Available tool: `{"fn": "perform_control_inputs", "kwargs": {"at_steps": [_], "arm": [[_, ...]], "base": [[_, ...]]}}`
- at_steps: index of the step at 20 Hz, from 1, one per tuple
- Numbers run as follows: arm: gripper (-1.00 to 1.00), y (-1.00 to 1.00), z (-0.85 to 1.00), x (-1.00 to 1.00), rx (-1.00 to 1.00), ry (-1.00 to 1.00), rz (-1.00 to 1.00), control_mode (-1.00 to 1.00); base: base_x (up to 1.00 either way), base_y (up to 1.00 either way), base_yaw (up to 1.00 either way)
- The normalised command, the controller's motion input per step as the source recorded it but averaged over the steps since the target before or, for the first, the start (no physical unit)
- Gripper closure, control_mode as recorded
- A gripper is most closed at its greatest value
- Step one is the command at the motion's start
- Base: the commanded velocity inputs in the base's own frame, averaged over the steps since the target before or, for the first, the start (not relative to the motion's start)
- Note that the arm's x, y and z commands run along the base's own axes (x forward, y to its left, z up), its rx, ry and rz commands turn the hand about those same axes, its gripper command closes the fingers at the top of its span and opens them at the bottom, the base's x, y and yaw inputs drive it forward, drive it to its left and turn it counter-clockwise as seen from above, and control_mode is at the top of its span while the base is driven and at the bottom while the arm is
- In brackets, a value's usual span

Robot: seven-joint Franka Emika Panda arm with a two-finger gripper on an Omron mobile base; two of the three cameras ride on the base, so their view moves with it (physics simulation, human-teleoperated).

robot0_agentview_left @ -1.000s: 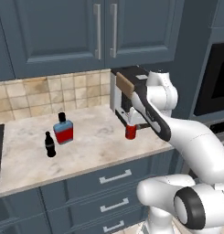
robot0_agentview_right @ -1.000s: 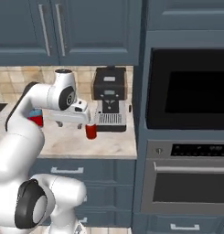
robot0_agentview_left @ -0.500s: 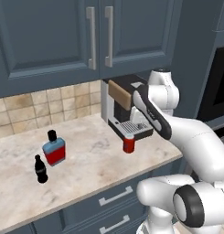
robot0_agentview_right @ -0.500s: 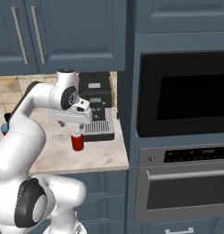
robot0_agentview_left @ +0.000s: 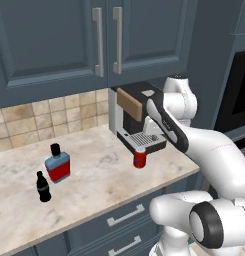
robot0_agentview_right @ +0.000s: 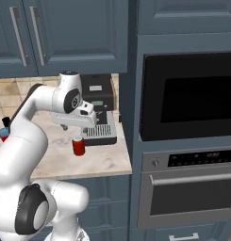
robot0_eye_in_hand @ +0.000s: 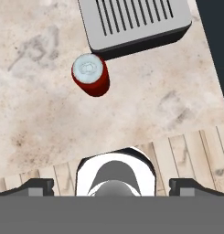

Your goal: Move the drinks to the dining counter.

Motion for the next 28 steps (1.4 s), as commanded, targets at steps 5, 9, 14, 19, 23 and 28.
{"fn": "perform_control_inputs", "kwargs": {"at_steps": [5,9,14,19,23,28], "arm": [[-1.0,0.0,0.0,0.0,0.0,0.0,0.0,1.0],[-1.0,0.0,0.0,0.0,0.0,0.0,0.0,1.0],[-1.0,0.0,0.0,0.0,0.0,0.0,0.0,-1.0],[-1.0,0.15,-0.35,0.0,0.04,-0.03,0.0,-1.0],[-1.0,0.21,-0.44,0.0,0.08,-0.06,0.03,-1.0],[-1.0,0.17,-0.15,0.1,0.02,-0.07,0.01,-1.0]], "base": [[0.0,0.0,0.0],[0.0,0.0,0.0],[0.0,0.0,0.0],[0.0,0.0,0.0],[0.0,0.0,0.0],[0.0,0.0,0.0]]}}
